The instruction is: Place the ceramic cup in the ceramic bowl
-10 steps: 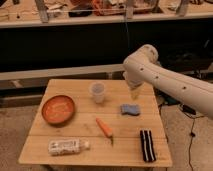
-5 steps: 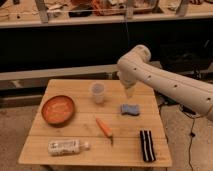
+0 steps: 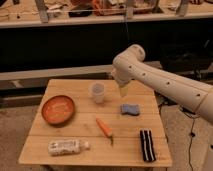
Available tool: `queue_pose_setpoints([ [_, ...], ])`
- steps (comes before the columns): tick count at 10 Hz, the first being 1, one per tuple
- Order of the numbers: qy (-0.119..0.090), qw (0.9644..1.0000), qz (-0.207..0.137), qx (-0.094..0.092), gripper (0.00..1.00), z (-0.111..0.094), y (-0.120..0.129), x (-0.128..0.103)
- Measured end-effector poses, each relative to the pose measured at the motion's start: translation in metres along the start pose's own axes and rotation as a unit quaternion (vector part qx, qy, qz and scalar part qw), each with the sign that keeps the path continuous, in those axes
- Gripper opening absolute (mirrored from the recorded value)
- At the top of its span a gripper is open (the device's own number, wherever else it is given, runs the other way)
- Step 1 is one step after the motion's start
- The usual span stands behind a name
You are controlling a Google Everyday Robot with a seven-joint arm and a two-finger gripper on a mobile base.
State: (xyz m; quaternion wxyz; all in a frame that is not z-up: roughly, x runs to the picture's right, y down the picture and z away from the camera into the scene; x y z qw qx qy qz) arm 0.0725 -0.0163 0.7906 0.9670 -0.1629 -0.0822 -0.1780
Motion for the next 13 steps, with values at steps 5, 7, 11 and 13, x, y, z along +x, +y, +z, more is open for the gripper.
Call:
queue_pose_setpoints([
  [5, -0.025, 0.9994, -0.024, 0.001, 0.80, 0.015, -0.008, -0.015],
  [7, -0.035, 0.9989, -0.032, 0.003, 0.80, 0.020, -0.009, -0.016],
  [11, -0.053, 0.9978, -0.040, 0.003, 0.80, 0.031, -0.011, -0.028],
  [13, -0.059, 0.9973, -0.044, 0.002, 0.80, 0.036, -0.010, -0.027],
])
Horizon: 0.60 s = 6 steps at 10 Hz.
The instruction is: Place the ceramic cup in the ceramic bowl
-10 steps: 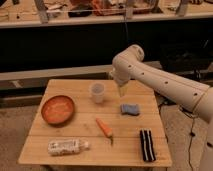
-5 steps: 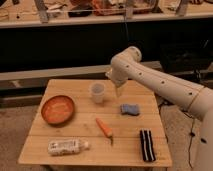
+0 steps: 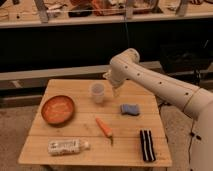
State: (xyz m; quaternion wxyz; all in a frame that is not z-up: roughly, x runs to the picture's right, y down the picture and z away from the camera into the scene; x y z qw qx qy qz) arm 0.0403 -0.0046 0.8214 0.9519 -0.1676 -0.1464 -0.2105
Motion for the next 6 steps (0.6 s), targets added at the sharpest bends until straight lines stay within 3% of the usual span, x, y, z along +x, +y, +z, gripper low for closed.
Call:
queue_pose_setpoints([
  [6, -0.020, 0.9995, -0.018, -0.014, 0.80, 0.014, 0.001, -0.005],
])
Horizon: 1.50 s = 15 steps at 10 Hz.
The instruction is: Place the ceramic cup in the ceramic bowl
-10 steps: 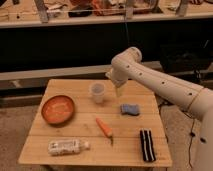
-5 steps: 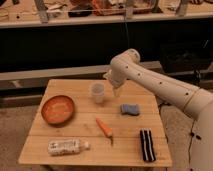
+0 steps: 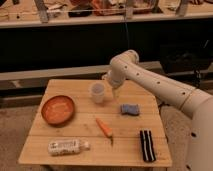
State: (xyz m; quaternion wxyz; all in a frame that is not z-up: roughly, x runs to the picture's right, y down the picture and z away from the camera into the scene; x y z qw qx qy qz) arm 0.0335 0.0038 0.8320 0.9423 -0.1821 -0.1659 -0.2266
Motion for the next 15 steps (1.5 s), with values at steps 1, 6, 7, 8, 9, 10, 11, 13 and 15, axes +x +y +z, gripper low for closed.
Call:
queue_pose_setpoints([
  [1, -0.005, 1.0000, -0.006, -0.005, 0.80, 0.004, -0.001, -0.002],
  [6, -0.019, 0.9992, -0.030, -0.021, 0.80, 0.016, 0.004, -0.005],
  [7, -0.024, 0.9987, -0.038, -0.025, 0.80, 0.020, 0.004, -0.008],
  [8, -0.026, 0.9983, -0.044, -0.028, 0.80, 0.023, 0.004, -0.011],
  [9, -0.028, 0.9979, -0.049, -0.031, 0.80, 0.027, 0.005, -0.012],
  [10, -0.030, 0.9976, -0.052, -0.035, 0.80, 0.031, 0.007, -0.012],
  [11, -0.032, 0.9970, -0.059, -0.039, 0.80, 0.036, 0.008, -0.013],
  [13, -0.035, 0.9960, -0.070, -0.044, 0.80, 0.045, 0.007, -0.019],
  [15, -0.038, 0.9949, -0.080, -0.049, 0.80, 0.053, 0.007, -0.023],
])
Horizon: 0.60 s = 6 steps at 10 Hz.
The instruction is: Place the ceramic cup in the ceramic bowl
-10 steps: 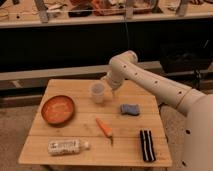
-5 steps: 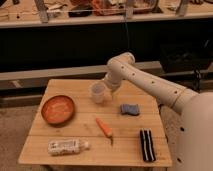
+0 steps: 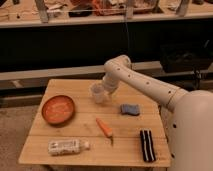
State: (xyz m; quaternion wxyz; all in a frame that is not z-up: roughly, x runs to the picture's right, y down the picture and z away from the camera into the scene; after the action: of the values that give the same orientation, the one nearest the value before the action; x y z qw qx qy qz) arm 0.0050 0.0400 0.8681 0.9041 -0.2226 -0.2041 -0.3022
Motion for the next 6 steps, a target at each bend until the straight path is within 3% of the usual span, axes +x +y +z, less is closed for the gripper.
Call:
queue_pose_setpoints([
  [6, -0.009, 0.9993, -0.035, -0.008, 0.80, 0.018, -0.002, -0.002],
])
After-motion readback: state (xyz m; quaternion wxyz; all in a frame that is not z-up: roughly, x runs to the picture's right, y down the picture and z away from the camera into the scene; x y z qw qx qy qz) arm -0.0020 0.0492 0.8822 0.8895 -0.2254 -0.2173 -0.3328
